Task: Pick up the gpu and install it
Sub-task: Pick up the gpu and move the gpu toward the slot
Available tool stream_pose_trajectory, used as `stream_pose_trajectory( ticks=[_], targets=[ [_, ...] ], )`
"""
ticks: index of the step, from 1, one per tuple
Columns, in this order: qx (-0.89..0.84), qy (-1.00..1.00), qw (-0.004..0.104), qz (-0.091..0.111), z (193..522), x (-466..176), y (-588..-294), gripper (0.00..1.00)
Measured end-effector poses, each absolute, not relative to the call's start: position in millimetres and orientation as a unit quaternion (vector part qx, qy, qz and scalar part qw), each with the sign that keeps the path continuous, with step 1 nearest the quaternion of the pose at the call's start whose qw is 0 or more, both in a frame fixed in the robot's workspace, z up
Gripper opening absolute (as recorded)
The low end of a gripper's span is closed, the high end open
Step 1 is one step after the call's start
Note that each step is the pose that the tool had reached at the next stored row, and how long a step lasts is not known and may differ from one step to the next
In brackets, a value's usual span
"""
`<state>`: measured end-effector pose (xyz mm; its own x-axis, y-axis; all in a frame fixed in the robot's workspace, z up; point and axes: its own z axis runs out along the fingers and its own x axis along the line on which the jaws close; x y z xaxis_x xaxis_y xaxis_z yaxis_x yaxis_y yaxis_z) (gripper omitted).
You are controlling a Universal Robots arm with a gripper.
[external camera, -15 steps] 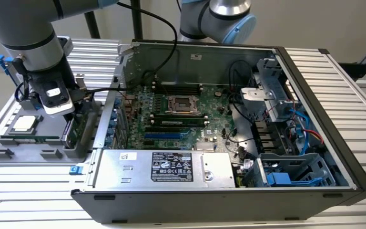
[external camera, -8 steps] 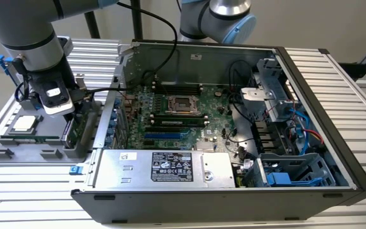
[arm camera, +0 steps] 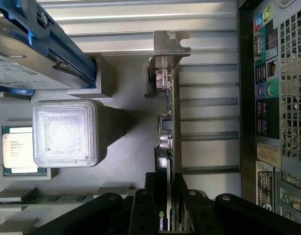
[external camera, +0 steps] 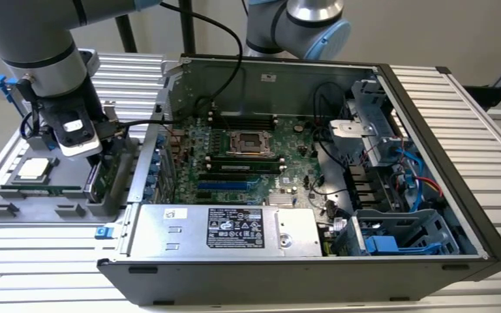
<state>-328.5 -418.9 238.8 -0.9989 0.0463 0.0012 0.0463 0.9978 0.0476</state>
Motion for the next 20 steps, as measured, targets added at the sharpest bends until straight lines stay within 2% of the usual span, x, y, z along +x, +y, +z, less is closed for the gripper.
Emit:
stream_pose_trajectory(
  ticks=[20],
  targets=[
    [-0.023, -0.999, 0.000, -0.024, 256.1, -328.5, -418.9, 0.00]
  ],
)
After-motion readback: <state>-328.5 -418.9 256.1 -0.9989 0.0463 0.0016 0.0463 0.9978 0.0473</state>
